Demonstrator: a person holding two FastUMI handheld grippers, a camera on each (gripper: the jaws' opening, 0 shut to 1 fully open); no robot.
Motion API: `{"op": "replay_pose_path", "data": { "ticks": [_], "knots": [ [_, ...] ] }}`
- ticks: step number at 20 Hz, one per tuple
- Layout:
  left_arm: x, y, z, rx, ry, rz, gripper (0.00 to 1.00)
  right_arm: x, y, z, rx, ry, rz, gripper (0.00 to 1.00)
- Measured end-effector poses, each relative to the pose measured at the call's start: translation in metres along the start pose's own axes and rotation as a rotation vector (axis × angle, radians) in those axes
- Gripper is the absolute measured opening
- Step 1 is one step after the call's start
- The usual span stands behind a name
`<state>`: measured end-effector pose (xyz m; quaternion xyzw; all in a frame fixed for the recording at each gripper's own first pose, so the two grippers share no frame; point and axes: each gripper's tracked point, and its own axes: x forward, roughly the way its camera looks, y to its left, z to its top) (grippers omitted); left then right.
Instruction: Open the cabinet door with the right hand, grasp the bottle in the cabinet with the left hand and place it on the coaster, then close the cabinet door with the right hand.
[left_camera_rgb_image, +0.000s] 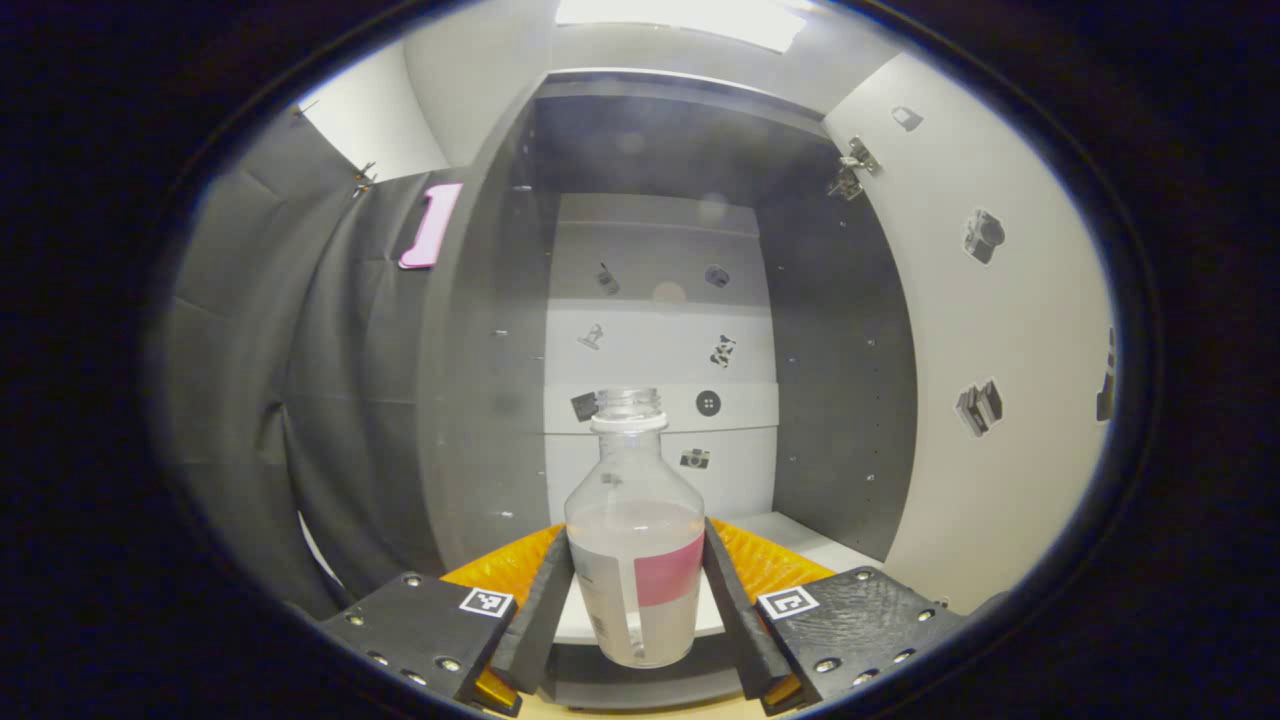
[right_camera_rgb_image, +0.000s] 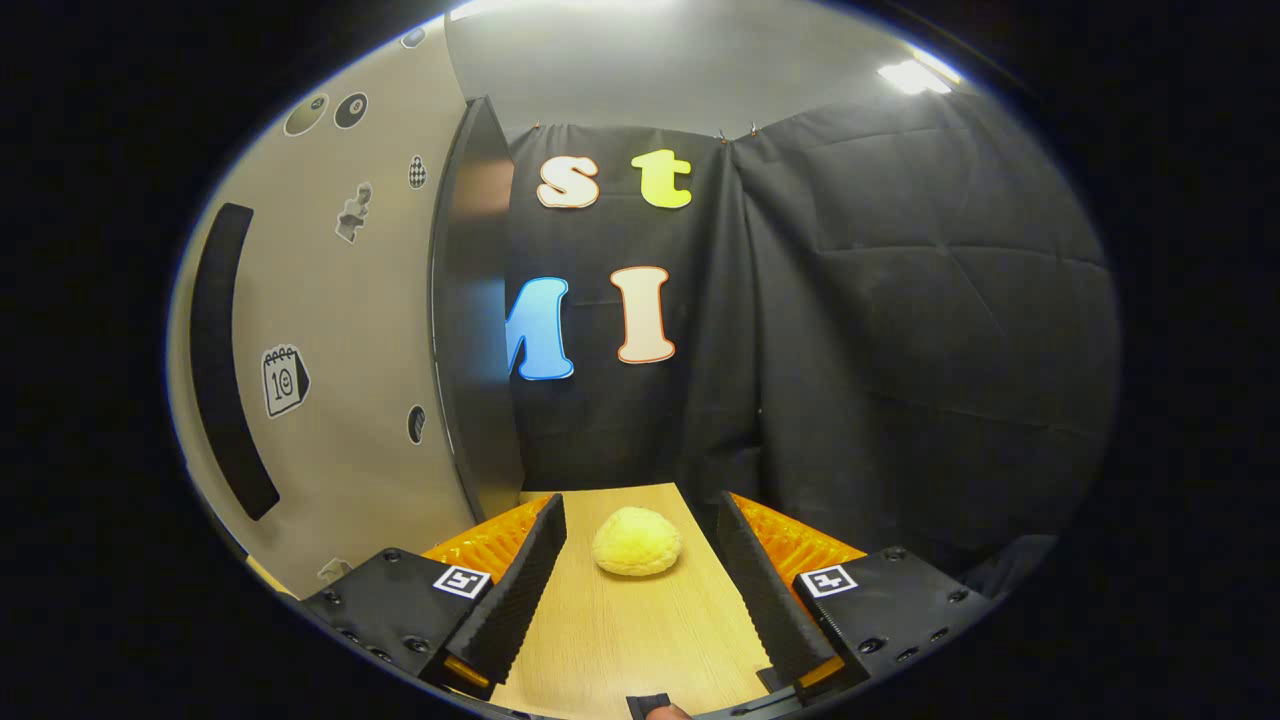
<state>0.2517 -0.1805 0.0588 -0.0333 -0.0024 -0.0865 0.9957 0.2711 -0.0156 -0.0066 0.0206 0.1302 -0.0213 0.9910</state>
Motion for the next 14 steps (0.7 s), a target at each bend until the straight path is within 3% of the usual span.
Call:
{"op": "replay_pose_path", "data": {
  "ticks": [10,14],
  "knots": [
    [-0.1,0.054,-0.012,0.01,-0.018,0.137,0.71,0.007,-0.004,-0.006,0.048,-0.005,0.079,0.93],
    [-0.136,0.066,-0.029,0.005,-0.013,0.164,0.71,0.009,-0.003,-0.011,-0.007,-0.009,0.07,0.93]
  ]
}}
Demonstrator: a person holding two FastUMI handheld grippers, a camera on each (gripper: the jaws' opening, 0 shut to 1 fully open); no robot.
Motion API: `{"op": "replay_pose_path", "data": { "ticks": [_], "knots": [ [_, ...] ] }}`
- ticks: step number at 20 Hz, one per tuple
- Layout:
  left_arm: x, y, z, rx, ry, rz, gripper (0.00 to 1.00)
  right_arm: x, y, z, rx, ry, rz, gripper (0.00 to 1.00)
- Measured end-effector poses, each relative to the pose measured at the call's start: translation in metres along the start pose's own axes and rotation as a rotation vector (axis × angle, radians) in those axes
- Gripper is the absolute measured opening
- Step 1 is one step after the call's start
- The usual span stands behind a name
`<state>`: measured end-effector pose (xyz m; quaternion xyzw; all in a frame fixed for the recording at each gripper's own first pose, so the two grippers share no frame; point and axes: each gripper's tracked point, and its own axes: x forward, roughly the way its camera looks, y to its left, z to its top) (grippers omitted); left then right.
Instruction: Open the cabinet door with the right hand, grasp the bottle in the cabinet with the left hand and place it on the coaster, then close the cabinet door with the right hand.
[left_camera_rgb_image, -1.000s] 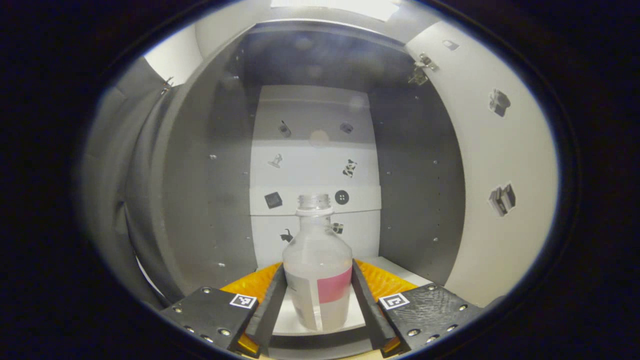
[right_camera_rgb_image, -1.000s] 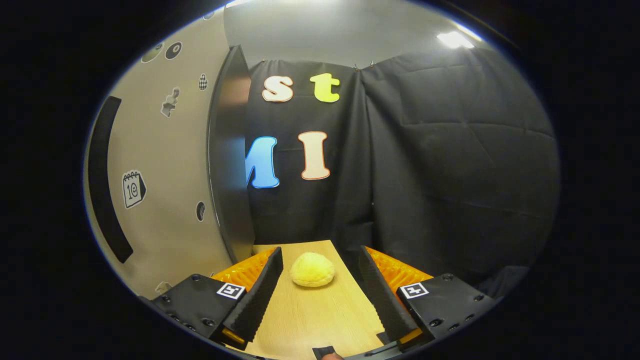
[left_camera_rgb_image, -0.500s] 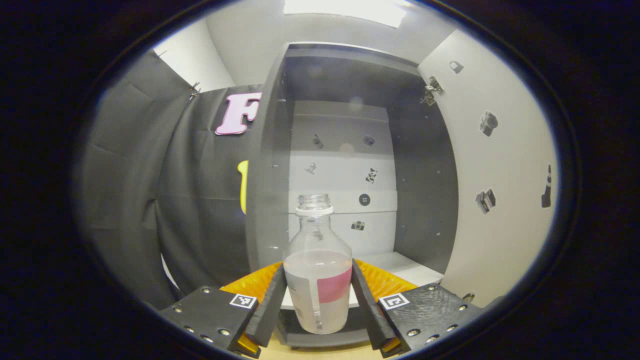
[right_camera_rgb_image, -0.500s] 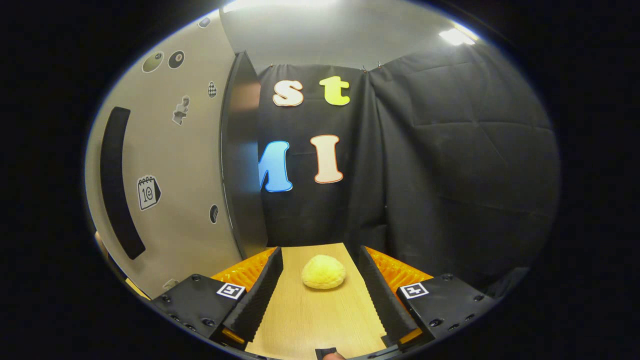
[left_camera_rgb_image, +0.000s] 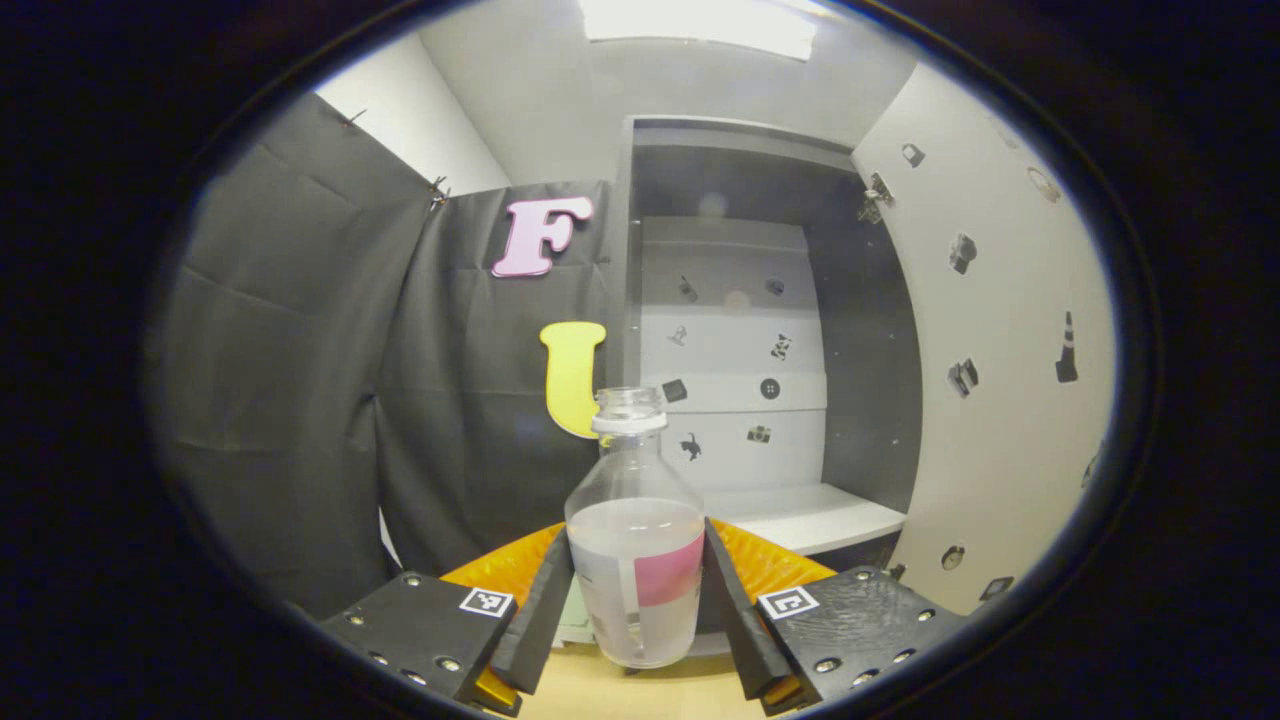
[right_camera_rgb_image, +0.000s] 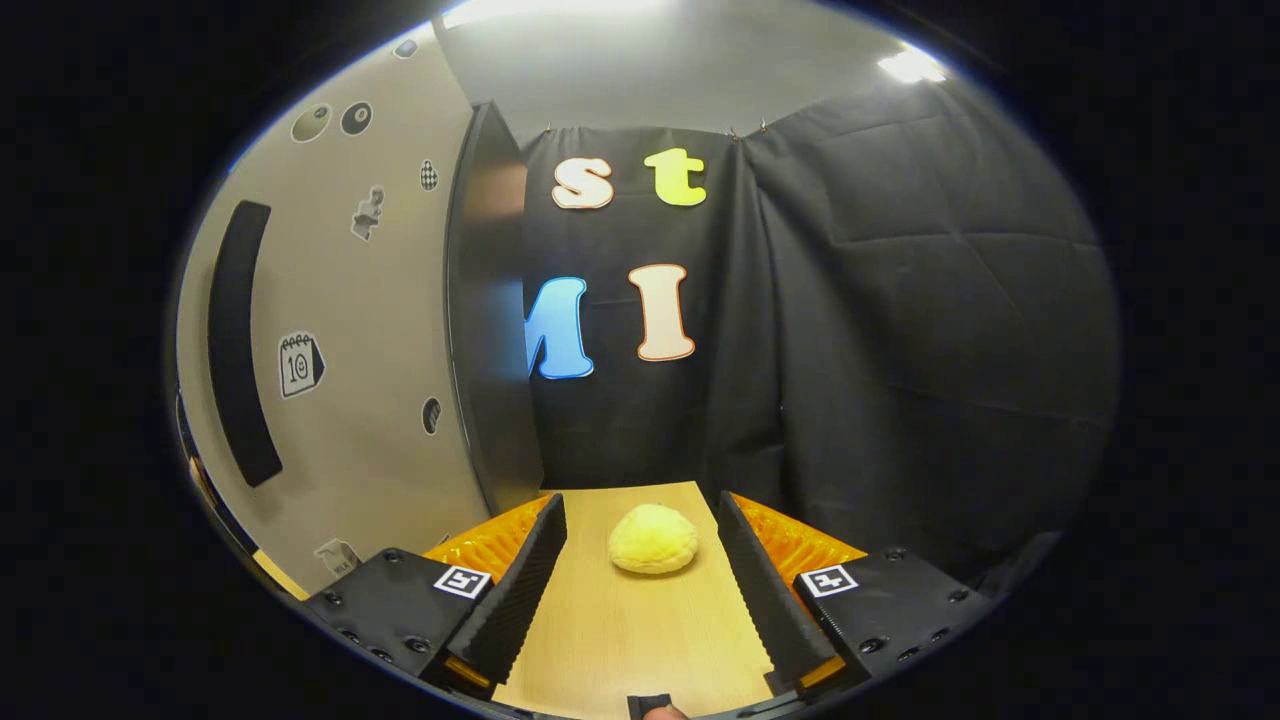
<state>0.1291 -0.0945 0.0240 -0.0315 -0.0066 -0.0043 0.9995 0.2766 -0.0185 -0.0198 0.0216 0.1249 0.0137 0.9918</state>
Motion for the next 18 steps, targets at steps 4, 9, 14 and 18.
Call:
{"op": "replay_pose_path", "data": {
  "ticks": [4,9,14,18],
  "knots": [
    [-0.028,0.014,-0.025,0.008,0.018,0.026,0.71,-0.005,0.006,-0.001,0.011,-0.009,0.032,0.93],
    [-0.063,0.03,-0.081,0.018,0.059,0.052,0.71,-0.007,0.007,-0.001,0.0,-0.014,0.033,0.93],
    [-0.085,0.033,-0.131,-0.025,0.107,0.061,0.74,-0.007,0.008,-0.006,-0.006,0.006,0.029,0.93],
    [-0.1,0.043,-0.174,-0.065,0.154,0.09,0.74,-0.007,0.01,-0.004,-0.024,0.008,0.036,0.93]
  ]
}}
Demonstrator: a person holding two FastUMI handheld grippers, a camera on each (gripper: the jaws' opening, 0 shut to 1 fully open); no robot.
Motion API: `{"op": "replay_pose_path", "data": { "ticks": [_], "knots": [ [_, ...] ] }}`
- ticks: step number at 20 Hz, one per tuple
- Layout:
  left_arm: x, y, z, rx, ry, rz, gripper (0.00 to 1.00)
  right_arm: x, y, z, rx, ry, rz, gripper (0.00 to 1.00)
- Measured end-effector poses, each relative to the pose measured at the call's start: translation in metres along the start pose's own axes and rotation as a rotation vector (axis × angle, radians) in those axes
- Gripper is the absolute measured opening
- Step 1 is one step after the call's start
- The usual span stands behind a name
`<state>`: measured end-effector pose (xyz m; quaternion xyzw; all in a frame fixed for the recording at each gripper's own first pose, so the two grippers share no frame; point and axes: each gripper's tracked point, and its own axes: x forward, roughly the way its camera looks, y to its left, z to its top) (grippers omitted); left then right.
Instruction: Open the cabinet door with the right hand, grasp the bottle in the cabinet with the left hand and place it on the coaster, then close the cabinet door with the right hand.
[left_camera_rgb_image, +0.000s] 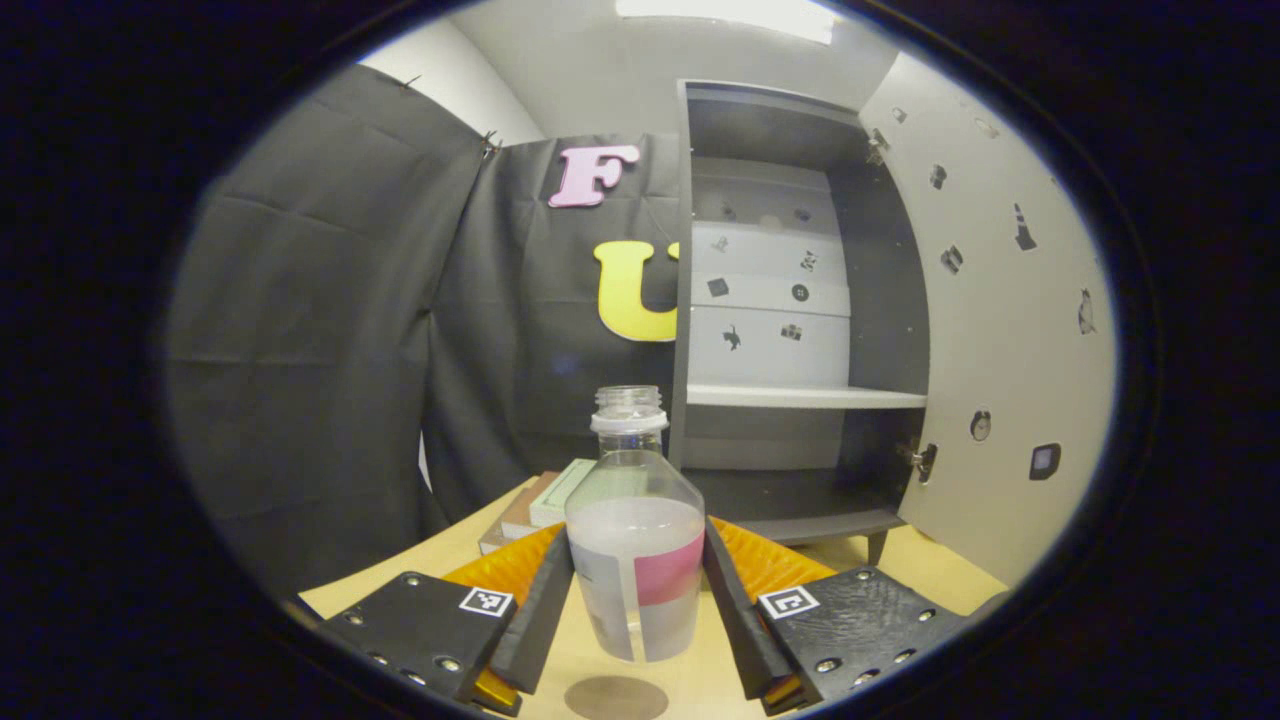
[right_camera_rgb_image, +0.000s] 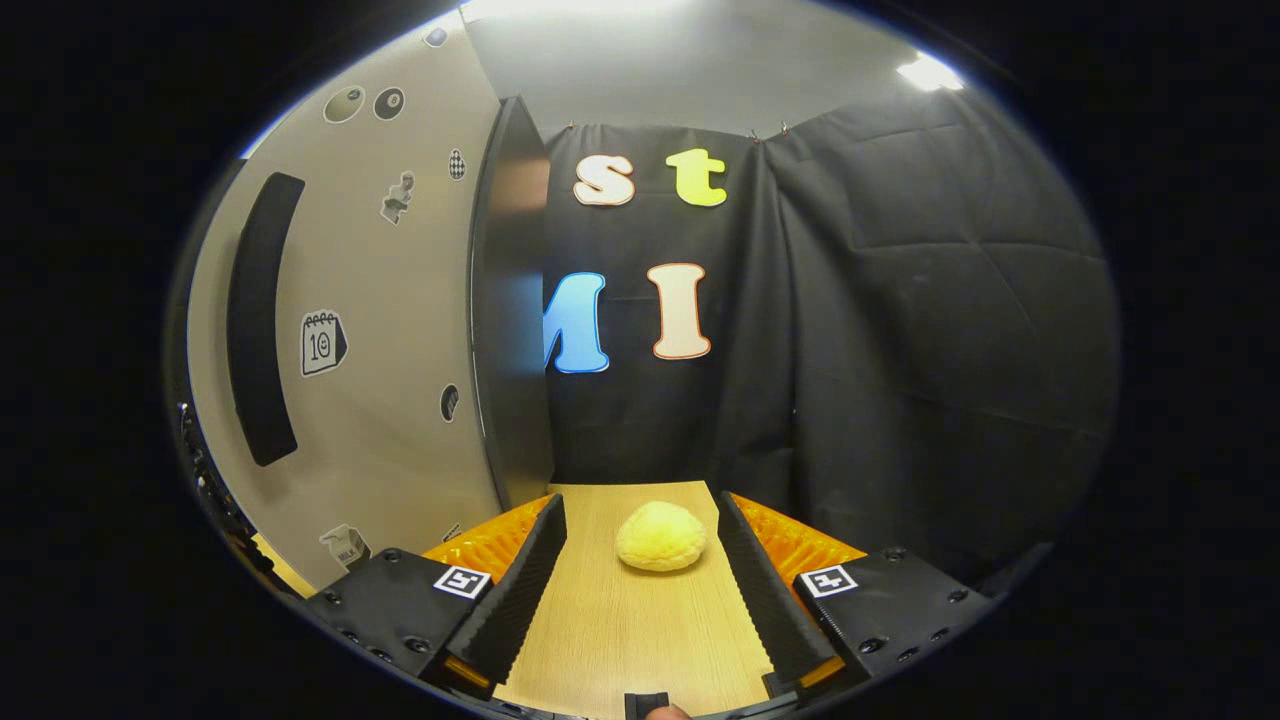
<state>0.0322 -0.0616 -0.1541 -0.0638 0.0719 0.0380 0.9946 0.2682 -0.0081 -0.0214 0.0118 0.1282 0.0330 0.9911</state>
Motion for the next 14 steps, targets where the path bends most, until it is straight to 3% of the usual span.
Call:
{"op": "replay_pose_path", "data": {
  "ticks": [1,2,8,10,14],
  "knots": [
    [-0.002,0.003,-0.012,-0.012,0.013,0.006,0.72,-0.001,0.001,0.001,0.002,0.0,0.001,0.96],
    [-0.003,0.005,-0.022,-0.02,0.023,0.011,0.74,-0.001,0.002,0.001,0.005,0.001,0.003,0.93],
    [-0.002,0.021,-0.08,-0.048,0.106,0.047,0.77,-0.002,0.007,-0.003,-0.007,0.017,0.003,0.93],
    [0.0,0.023,-0.098,-0.05,0.139,0.051,0.72,-0.002,0.007,-0.007,-0.01,0.025,-0.001,0.93],
    [0.001,0.022,-0.129,-0.024,0.175,0.059,0.71,-0.001,0.005,-0.016,-0.004,0.046,-0.021,0.93]
  ]
}}
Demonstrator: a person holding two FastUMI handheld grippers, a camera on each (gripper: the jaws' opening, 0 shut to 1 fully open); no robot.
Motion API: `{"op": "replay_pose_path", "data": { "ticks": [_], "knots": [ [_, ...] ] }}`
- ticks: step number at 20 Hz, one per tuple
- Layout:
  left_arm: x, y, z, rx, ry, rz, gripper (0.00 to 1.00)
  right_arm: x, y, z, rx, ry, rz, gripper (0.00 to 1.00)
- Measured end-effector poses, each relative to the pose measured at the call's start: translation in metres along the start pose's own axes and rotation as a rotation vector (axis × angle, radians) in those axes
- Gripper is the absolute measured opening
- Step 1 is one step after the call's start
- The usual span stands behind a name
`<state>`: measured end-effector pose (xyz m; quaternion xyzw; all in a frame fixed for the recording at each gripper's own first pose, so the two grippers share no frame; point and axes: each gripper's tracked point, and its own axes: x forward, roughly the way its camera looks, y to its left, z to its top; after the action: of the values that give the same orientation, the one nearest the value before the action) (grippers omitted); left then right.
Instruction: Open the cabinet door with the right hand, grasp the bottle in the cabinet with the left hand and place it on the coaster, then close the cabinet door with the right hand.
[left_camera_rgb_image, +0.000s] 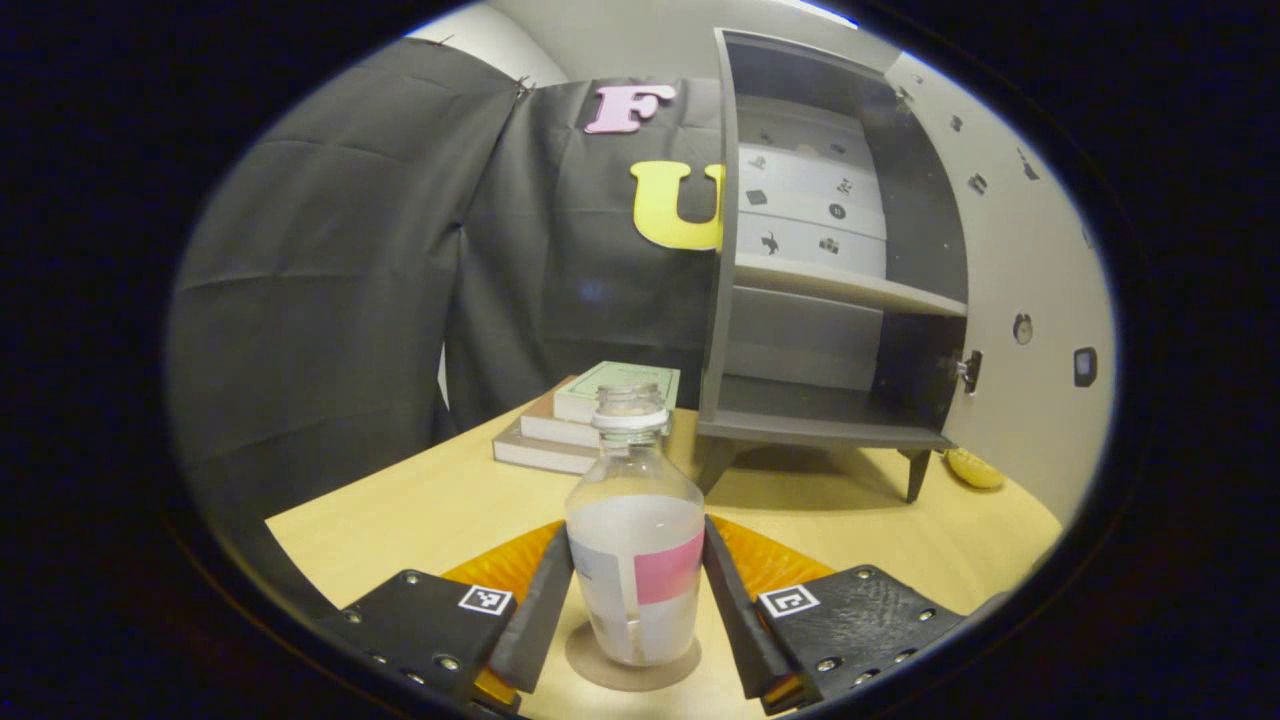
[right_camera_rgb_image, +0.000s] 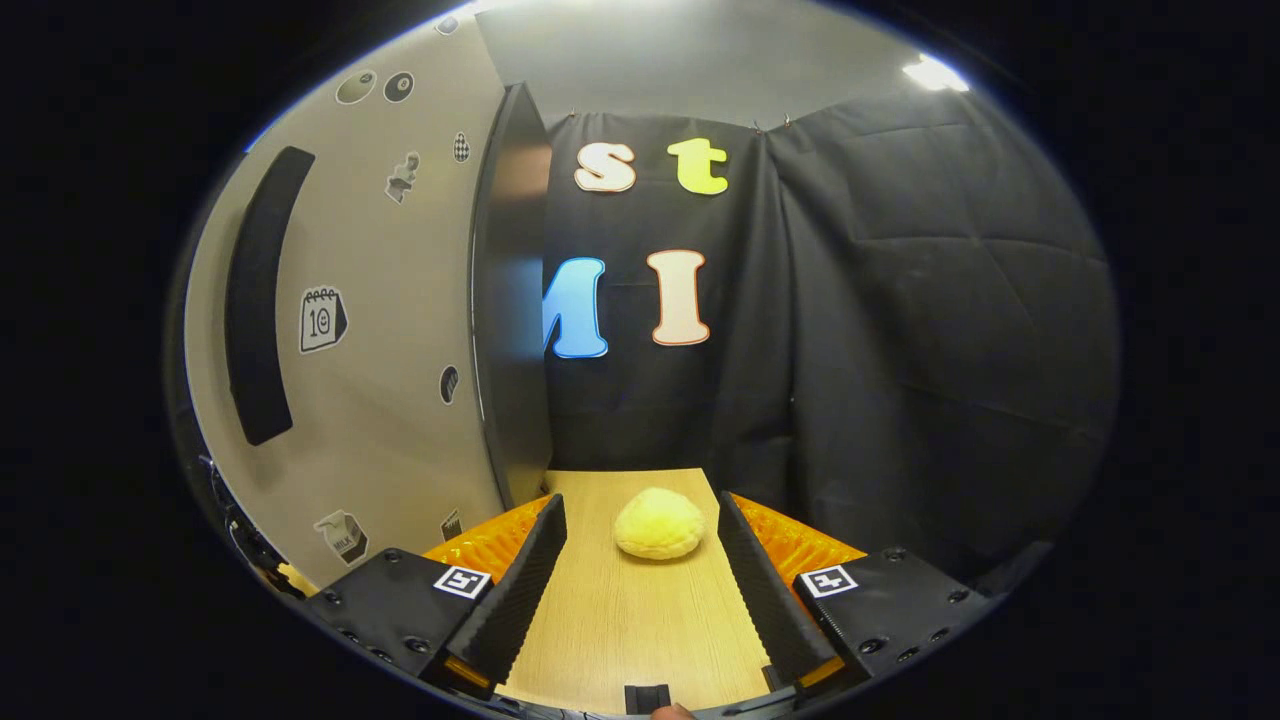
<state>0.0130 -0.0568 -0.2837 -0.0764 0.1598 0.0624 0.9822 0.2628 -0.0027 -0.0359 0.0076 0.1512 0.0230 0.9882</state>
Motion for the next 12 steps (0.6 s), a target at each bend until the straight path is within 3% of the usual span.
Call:
{"op": "replay_pose_path", "data": {
  "ticks": [4,5,11,12],
  "knots": [
    [0.003,-0.002,-0.006,0.021,-0.033,0.007,0.74,0.0,-0.005,0.005,-0.011,-0.016,-0.031,0.97],
    [0.004,-0.002,-0.01,0.026,-0.037,0.013,0.74,0.001,-0.003,0.006,-0.011,-0.02,-0.032,0.93],
    [0.003,-0.002,-0.014,0.036,-0.038,0.032,0.72,0.002,0.001,0.004,-0.015,-0.011,-0.026,0.93],
    [0.002,-0.002,-0.014,0.037,-0.038,0.035,0.75,0.002,0.002,0.004,-0.016,-0.01,-0.025,0.93]
  ]
}}
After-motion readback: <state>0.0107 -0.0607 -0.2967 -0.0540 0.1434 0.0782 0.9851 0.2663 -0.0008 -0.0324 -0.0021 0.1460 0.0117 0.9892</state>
